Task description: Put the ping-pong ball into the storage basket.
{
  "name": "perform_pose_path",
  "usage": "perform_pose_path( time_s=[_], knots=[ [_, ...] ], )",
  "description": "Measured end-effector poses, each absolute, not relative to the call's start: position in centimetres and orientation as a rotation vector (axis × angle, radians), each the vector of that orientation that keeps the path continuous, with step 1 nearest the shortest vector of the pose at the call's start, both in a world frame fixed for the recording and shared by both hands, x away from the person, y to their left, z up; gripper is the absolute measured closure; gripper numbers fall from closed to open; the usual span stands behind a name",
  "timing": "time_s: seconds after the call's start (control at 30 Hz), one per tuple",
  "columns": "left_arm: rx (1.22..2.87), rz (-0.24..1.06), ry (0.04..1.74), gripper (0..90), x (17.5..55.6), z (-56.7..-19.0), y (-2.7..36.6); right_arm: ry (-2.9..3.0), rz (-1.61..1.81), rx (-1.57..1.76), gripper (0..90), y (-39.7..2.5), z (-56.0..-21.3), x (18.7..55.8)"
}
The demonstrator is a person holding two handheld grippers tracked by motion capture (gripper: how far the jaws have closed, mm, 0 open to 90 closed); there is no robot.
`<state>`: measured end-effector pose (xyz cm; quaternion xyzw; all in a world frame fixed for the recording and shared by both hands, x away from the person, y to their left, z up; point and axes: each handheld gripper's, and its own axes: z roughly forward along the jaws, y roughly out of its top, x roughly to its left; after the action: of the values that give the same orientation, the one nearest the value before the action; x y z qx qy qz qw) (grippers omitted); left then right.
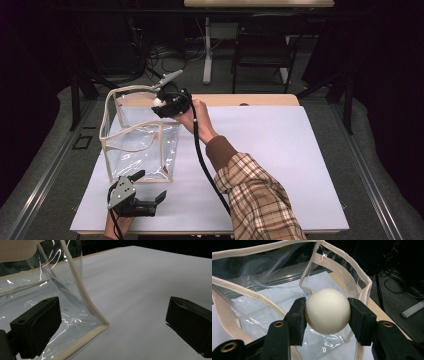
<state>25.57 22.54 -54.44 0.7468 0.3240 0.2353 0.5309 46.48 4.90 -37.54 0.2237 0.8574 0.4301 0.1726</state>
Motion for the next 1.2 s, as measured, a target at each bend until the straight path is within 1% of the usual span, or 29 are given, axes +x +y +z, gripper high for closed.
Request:
perform_pose_path(
  time_s=[1.2],
  knots=[
    [1.779, 0.560, 0.776, 0.2, 25.6, -54.4, 22.5, 2.487, 1.184, 0.662, 50.8, 6.8, -38.6, 47.1]
  ],
)
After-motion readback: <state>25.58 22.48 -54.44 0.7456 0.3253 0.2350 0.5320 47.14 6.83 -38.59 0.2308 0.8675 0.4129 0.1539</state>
